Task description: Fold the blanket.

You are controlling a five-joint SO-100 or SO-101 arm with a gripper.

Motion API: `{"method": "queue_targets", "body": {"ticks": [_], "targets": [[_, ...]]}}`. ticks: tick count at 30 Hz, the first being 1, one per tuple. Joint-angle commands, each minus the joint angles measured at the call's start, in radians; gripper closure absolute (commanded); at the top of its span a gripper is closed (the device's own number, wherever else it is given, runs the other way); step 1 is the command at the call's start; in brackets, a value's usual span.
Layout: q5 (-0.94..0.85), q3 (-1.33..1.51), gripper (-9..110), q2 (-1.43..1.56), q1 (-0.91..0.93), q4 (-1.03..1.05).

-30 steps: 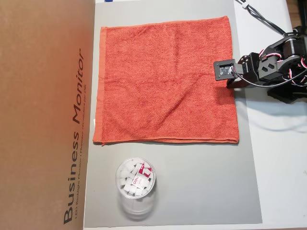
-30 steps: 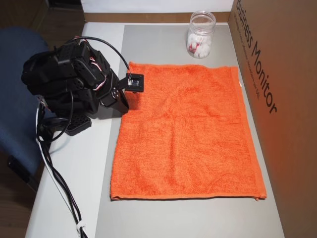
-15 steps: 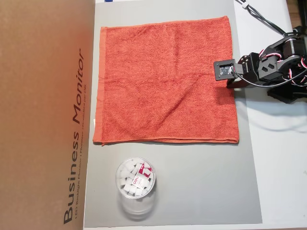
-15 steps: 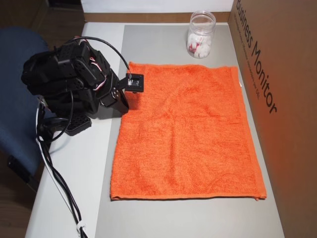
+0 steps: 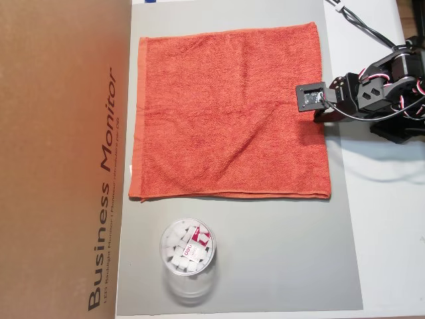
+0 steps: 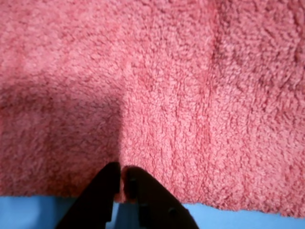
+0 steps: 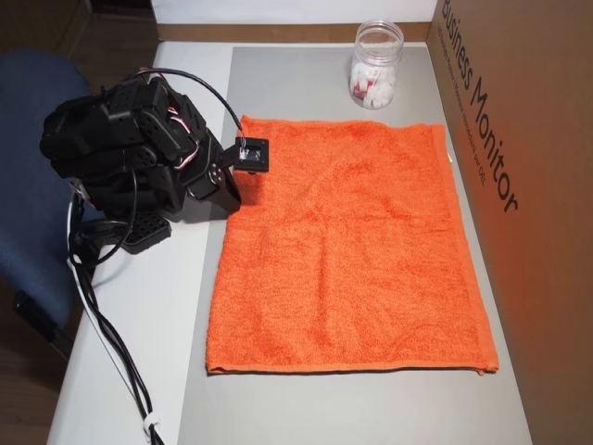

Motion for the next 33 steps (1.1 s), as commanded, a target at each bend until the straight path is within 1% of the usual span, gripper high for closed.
{"method": "queue_targets", "body": {"ticks": [1,18,33], "targets": [[-0.006,0.008,102,0.012,-0.006,0.003],[0.003,-0.044,102,-0.005,-0.008,-0.003],[0.009,-0.318,102,-0.324,-0.006,-0.003]]}}
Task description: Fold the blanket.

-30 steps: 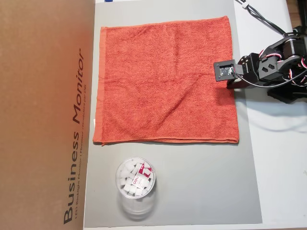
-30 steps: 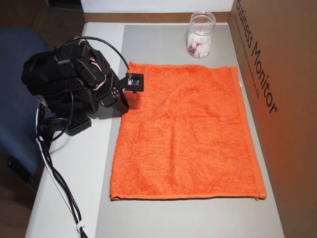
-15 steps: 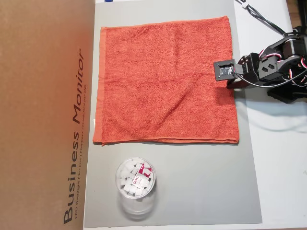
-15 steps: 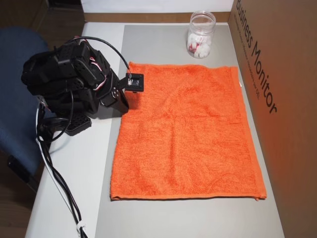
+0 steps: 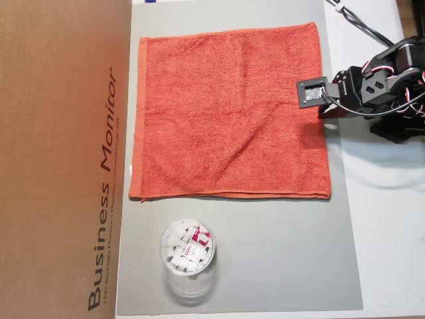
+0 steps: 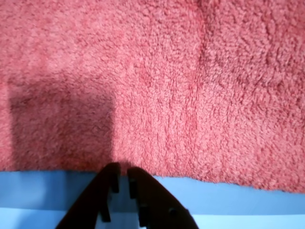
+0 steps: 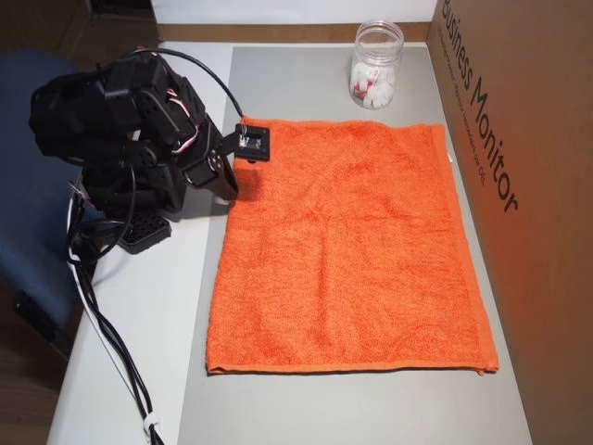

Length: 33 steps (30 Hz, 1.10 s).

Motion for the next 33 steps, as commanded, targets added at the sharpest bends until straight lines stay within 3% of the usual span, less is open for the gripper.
{"method": "queue_targets", "body": {"ticks": [1,33], "targets": [[0.008,-0.095,102,-0.04,-0.003,-0.003],[-0.011,-0.713,102,-0.371,-0.044,0.017]]}}
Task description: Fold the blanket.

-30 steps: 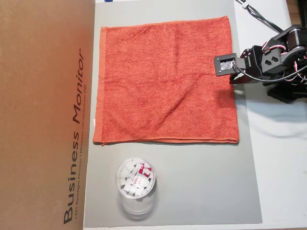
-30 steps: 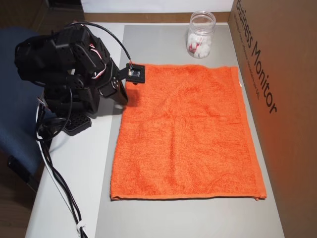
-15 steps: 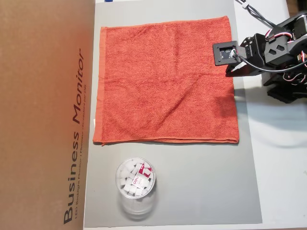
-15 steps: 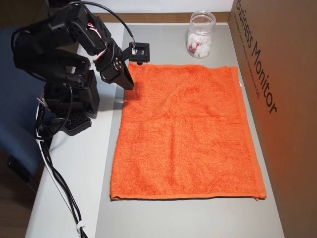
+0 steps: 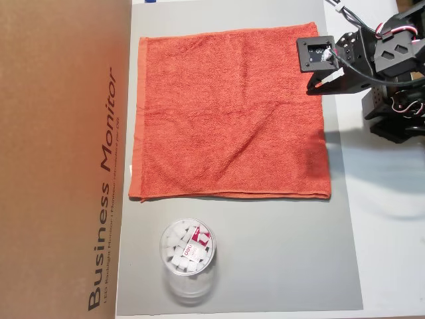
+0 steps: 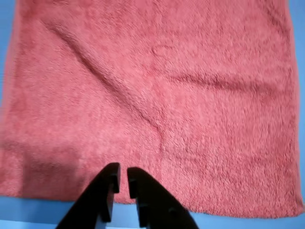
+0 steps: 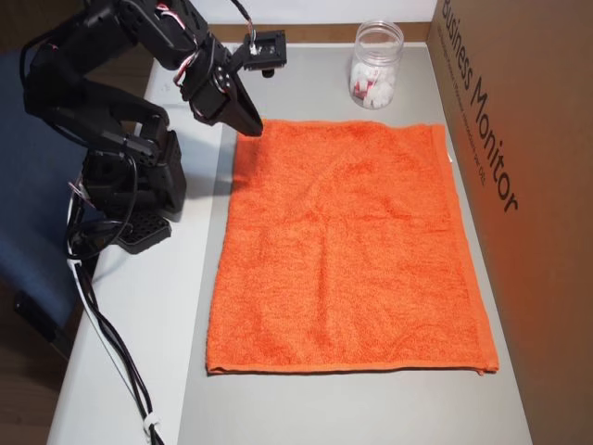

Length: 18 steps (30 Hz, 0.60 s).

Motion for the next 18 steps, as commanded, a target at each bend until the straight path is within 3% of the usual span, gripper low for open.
{"method": "queue_targets", "body": {"ticks": [1,7,12,18], "targets": [[-0.011,-0.074,102,-0.003,-0.02,0.012],[-0.052,-0.175,102,-0.003,-0.084,0.164],[-0.216,-0.244,102,0.003,-0.12,0.311],[-0.43,-0.262,102,0.014,-0.12,0.342]]}}
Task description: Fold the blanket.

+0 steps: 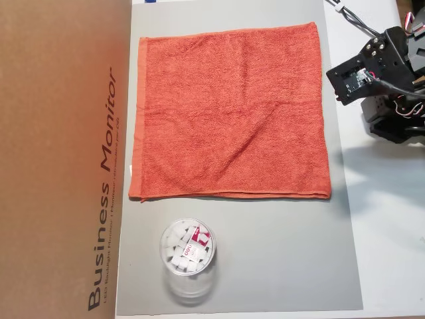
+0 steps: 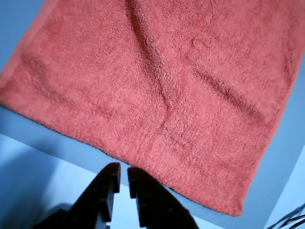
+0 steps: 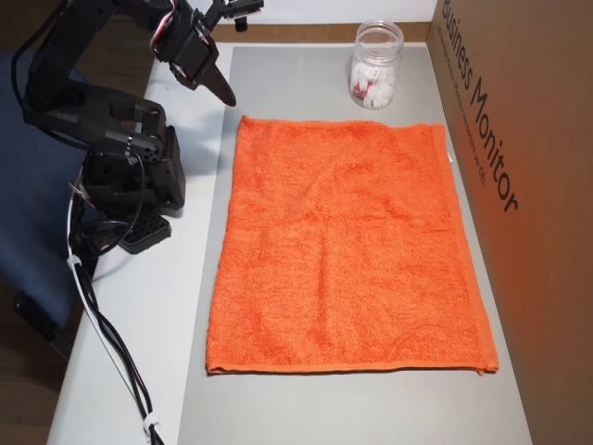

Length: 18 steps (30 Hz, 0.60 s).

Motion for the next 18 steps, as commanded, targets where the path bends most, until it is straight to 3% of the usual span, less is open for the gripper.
{"method": "queue_targets", "body": {"ticks": [1,6,18], "targets": [[-0.1,-0.049,102,0.011,-0.003,0.003],[-0.244,-0.075,102,0.009,-0.048,0.005],[-0.199,-0.061,102,0.003,-0.272,0.003]]}}
